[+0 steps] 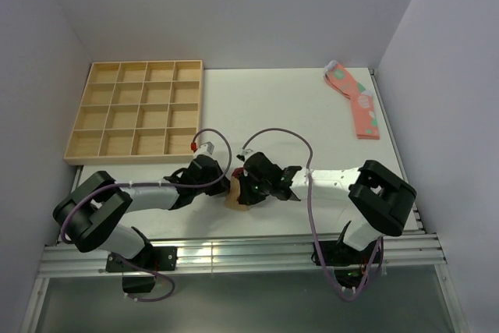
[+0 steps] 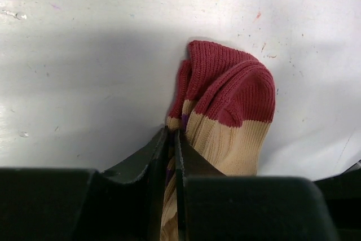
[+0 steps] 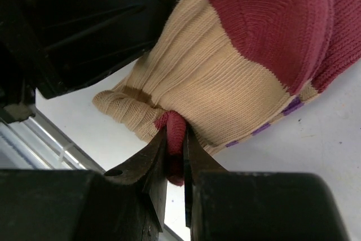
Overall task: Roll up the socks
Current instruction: Roll the sock at the center of the board.
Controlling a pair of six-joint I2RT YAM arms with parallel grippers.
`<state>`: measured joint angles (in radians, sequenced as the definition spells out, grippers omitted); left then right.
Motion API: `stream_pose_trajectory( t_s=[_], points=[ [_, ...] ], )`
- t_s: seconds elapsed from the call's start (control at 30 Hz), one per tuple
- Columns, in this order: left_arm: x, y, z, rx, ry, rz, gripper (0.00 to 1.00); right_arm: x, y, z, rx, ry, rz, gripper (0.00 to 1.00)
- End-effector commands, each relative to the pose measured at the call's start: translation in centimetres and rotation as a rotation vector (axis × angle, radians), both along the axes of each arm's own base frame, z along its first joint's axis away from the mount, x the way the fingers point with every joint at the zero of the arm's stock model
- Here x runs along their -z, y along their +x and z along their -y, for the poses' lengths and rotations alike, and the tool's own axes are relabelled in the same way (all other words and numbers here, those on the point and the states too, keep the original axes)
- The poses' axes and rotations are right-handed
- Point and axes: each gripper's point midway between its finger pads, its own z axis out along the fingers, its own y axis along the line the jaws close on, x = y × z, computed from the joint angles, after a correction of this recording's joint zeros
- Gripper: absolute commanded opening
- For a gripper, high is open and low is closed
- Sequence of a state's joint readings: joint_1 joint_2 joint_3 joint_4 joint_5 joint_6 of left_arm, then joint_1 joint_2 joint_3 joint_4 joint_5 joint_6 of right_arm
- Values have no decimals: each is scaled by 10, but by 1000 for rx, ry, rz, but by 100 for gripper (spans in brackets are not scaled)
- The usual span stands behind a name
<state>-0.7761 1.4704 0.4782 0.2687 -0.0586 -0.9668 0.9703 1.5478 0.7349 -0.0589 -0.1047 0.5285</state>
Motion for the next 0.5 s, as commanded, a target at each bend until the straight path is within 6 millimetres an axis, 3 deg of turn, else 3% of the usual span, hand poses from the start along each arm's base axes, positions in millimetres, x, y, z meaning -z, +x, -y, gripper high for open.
stream_pose_trajectory(
  t_s=[0.0,0.23,0.47],
  points=[
    [14,-10,-4,14,49,-39,17,18,-4,15,18,-41,-96,0],
    [3,-14,-10,15,34,-1,20,36,-1,33,60,-52,-179,0],
    [-24,-12,-21,-7,2,95,35,51,-3,49,73,-64,-288,0]
  ],
)
